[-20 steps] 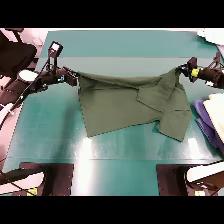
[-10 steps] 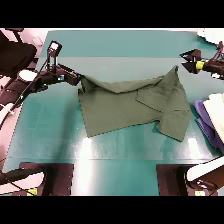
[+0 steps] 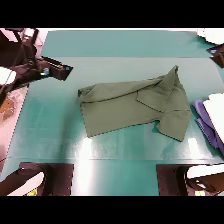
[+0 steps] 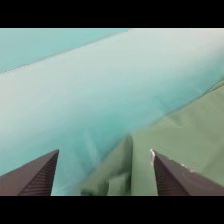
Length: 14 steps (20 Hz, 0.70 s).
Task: Fold the shirts.
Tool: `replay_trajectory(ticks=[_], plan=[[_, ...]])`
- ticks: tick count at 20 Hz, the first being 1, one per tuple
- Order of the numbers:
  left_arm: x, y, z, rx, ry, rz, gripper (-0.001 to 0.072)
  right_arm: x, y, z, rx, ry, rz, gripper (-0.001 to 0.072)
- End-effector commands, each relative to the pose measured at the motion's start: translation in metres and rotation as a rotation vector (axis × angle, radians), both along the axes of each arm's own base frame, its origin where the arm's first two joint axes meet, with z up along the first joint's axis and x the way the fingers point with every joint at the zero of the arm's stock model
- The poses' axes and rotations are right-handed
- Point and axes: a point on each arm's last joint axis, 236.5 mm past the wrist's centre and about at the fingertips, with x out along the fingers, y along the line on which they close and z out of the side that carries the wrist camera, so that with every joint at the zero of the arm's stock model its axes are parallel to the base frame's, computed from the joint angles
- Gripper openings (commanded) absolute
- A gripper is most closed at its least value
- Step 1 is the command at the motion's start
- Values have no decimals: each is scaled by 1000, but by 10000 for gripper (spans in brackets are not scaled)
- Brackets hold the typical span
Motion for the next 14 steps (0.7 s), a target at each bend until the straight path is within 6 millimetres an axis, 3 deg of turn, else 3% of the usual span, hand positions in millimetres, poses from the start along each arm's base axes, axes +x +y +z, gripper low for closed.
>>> replay_trajectory(ticks=[1,4,8,12,14], plan=[[-63,6,-23,19,258,6,670,-37,-14,25,-40,4,5,630],[-139,-7,-93,-57,716,3,670,-69,-8,25,-54,41,0,629],[-160,-16,-148,-213,906,122,670,-91,2,13,-43,65,-44,628],[-182,-54,-165,-413,1009,49,670,-101,12,-6,-7,103,-44,628],[-197,-61,-179,-444,1064,31,670,-102,13,-12,9,113,-46,628]])
